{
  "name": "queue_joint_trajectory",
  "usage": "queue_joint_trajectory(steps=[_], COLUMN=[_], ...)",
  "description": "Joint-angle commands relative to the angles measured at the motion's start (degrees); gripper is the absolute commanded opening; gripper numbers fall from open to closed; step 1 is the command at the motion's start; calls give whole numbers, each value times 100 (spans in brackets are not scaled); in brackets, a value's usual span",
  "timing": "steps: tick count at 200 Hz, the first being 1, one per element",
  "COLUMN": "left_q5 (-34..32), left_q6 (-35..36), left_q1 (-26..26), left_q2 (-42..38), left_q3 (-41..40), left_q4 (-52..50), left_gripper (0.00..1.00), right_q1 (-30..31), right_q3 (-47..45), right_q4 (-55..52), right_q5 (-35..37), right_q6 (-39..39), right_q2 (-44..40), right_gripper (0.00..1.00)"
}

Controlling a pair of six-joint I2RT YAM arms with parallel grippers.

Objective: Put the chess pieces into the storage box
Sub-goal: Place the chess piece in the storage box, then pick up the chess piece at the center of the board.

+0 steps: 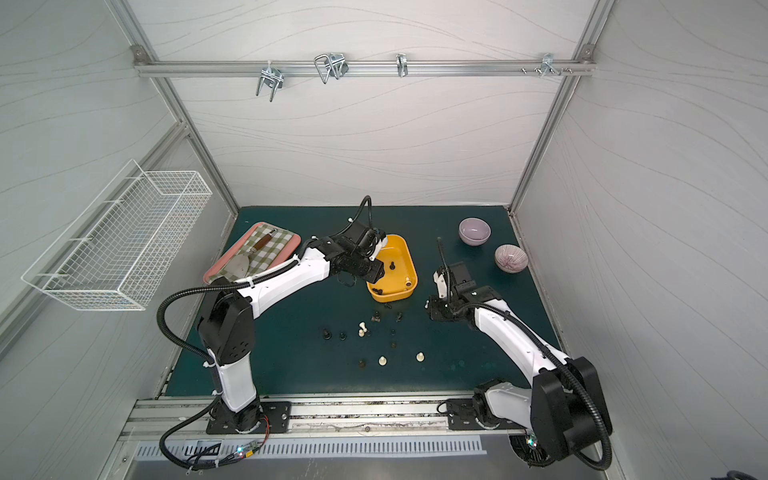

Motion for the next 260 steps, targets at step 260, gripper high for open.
queue_joint_trajectory(steps=[260], left_q5=[-266], left_q6=[-247], left_q1=[460], left_q2=[-1893], left_q3=[-1472], left_q4=[477], left_gripper=[43], right_q1=[-42], right_q3=[21], right_q4=[-287], right_q5=[43], right_q6=[-87], right_q2=[-225], right_gripper=[24])
